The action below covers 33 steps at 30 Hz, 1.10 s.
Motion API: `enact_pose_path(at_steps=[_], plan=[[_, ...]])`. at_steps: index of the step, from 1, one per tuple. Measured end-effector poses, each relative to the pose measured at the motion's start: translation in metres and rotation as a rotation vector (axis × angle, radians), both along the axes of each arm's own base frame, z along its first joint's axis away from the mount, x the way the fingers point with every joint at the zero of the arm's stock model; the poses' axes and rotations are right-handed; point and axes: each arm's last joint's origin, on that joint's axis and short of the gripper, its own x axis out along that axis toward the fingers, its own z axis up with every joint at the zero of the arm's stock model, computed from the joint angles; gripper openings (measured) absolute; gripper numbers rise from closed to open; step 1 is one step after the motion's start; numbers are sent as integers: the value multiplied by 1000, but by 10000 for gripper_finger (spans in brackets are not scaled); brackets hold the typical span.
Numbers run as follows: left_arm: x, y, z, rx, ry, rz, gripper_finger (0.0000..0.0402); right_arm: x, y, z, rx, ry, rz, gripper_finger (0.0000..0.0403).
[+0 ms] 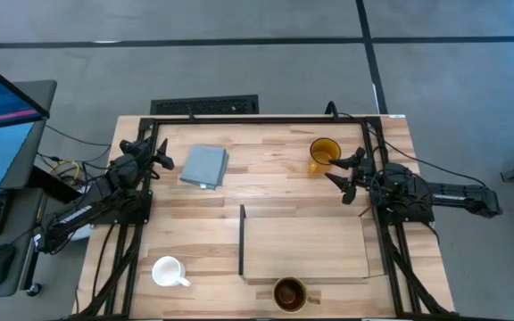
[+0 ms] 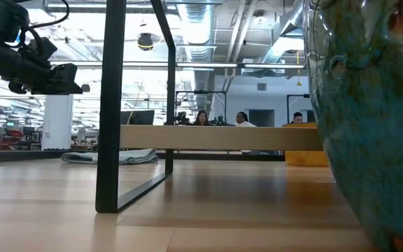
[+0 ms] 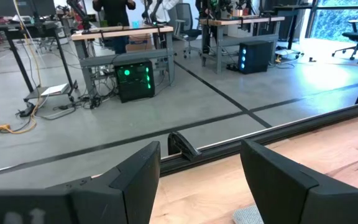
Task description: Stack small to large cups/mugs on shelf
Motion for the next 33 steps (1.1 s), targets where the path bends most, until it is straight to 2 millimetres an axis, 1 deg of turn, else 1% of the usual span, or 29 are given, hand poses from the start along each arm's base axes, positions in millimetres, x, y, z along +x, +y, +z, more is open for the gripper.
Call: enact_pose_path(at_steps=[18,33], plan=[[0,0,0,18,51,-6,215,0,0,0,0,1,0,266],[0,0,0,17,48,-5,215,0,0,0,0,0,0,266]])
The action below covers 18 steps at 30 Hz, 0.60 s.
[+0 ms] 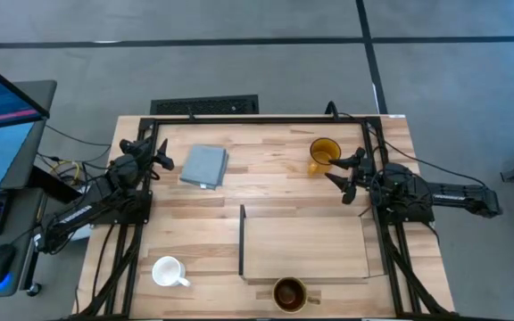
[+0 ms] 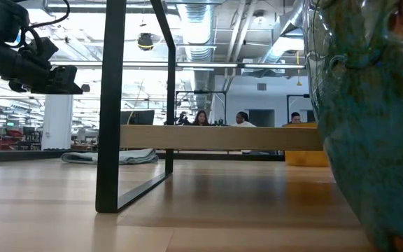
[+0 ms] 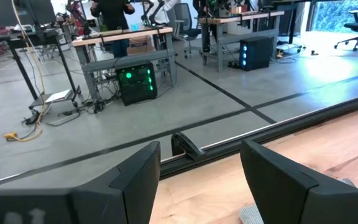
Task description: Stack small to large cups/mugs on shelf
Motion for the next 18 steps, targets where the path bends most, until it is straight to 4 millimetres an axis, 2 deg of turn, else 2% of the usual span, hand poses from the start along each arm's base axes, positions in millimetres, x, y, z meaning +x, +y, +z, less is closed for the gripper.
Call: enact_pose_path(at_steps=[18], plan=[[0,0,0,-24,-70,1,215,0,0,0,-37,12,0,266]])
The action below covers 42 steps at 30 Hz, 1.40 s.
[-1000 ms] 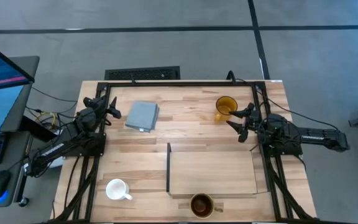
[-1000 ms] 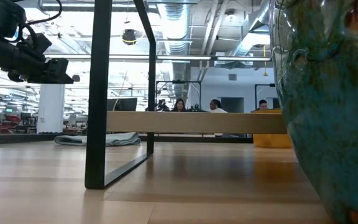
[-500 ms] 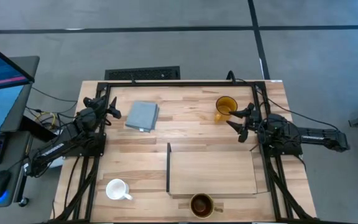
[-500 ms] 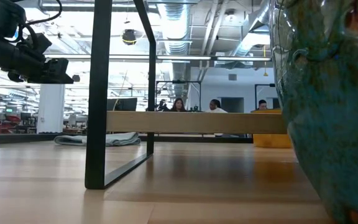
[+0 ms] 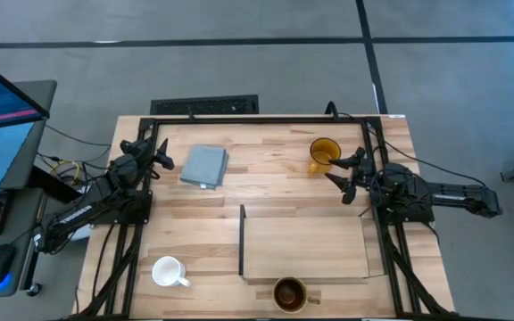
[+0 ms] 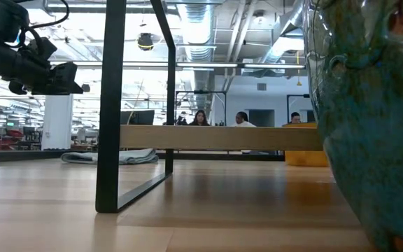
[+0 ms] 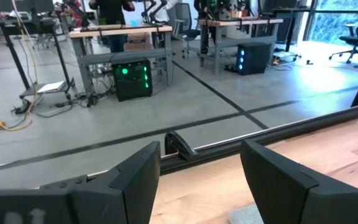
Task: Stack small to large cups/mugs on shelf
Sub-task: Put the white mug on the shelf
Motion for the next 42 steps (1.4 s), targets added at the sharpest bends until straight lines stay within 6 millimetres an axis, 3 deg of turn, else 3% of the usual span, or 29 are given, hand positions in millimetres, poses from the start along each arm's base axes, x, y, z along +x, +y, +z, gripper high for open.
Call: enact_pose_path(at_steps=[7,14,25,36,42], plan=[[2,-1,1,-30,-80,-57,215,0,0,0,-12,4,1,266],[10,-4,5,-34,-160,-330,215,0,0,0,-14,0,1,266],[13,-14,42,157,-469,-698,215,-1,-5,4,-22,-40,-70,266],[25,-13,112,135,-379,-884,193,-7,-18,18,-86,-162,-207,266],[40,-14,153,-174,-270,-1092,185,-8,-21,18,-89,-160,-235,266]])
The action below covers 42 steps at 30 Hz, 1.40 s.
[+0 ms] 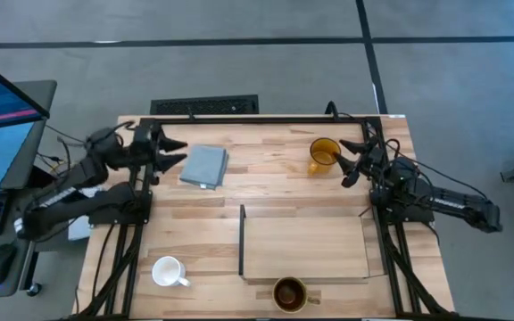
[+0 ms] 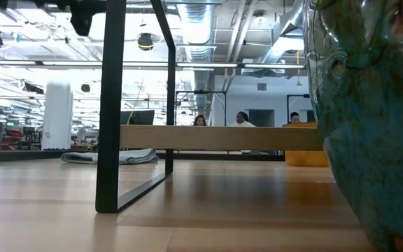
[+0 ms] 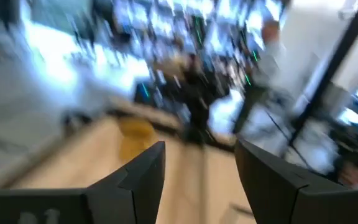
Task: Stack small to large cups/mugs on shelf
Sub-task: Put the white mug on the shelf
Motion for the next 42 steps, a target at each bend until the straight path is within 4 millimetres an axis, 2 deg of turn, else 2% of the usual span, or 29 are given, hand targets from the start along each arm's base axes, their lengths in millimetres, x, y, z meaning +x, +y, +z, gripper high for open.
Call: enact_pose_path(at_steps=[6,12,17,23,34,39,42], plan=[[12,-6,30,-155,276,-138,184,0,0,-1,4,10,-1,266],[25,-14,53,-350,422,-256,184,0,0,-2,5,16,-1,266],[41,-22,57,-441,511,-310,184,1,0,-5,18,51,0,266],[65,-37,42,-539,648,-387,184,1,-1,-9,33,89,0,266],[102,-82,2,-498,1007,-562,184,1,-1,-9,33,93,-2,266],[104,-105,-21,-467,1259,-595,184,1,-1,-10,36,100,-2,266],[100,-118,-32,-391,1394,-657,184,1,-1,-12,43,120,-3,266]])
